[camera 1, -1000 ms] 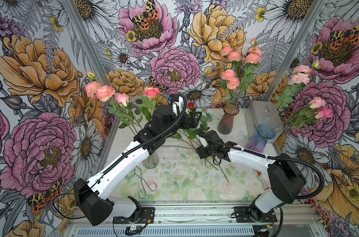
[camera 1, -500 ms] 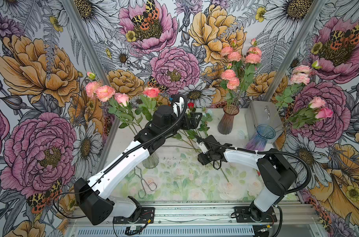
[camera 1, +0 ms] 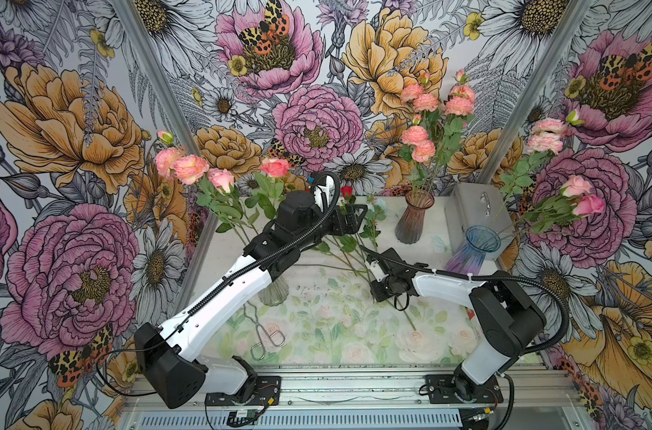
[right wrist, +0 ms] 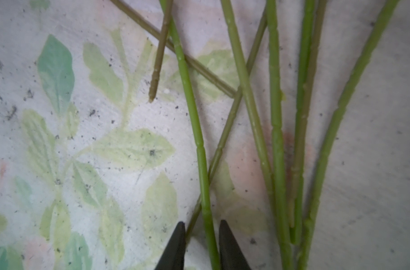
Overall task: Place the pink flowers into the vase
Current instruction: Pick up the flower at the center of the board.
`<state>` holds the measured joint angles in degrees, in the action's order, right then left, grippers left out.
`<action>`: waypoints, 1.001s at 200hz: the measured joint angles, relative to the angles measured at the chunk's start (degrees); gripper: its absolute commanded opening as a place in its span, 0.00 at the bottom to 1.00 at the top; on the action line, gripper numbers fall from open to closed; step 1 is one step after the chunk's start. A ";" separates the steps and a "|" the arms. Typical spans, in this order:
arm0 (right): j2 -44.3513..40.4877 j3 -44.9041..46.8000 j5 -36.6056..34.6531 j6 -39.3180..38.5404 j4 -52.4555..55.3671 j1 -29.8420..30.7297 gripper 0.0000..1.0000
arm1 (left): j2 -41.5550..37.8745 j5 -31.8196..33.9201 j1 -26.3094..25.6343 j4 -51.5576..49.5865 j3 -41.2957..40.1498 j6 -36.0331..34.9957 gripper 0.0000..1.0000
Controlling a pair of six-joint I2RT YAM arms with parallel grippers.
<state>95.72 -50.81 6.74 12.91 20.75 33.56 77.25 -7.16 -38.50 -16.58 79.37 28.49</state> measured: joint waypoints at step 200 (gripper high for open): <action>-11.15 2.64 0.72 1.92 4.35 3.19 0.00 | 3.50 -1.57 -0.22 -0.61 1.70 3.21 0.98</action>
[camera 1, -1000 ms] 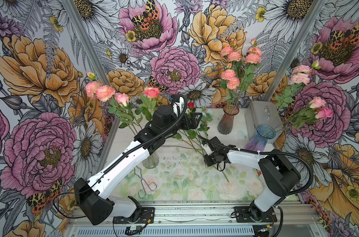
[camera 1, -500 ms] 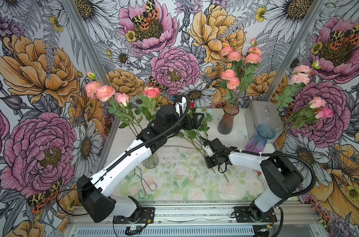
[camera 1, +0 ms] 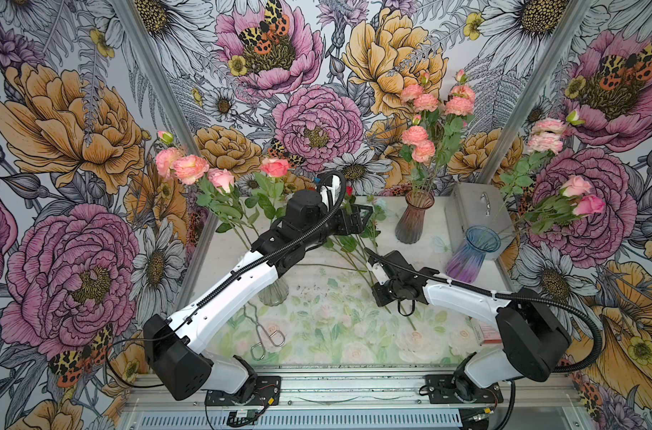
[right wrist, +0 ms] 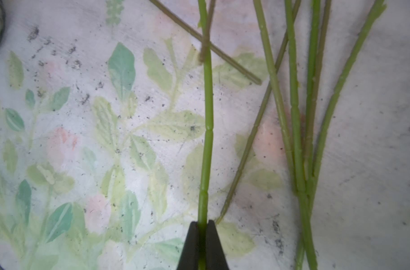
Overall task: Place the pink flowers into the vase
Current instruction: Pick up the flower at the center of the board.
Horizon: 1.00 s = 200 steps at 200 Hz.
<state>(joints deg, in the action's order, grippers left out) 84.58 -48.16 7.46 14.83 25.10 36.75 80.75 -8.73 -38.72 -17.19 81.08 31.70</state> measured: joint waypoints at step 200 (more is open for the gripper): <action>-12.37 -19.52 -3.15 -4.63 9.01 -5.07 0.00 | 4.42 -6.43 8.15 3.82 4.24 13.40 0.98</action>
<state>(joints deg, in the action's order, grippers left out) 72.20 -67.68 4.32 10.20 34.11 31.68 85.17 -15.16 -30.57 -13.37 85.32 45.10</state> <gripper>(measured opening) 0.058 0.984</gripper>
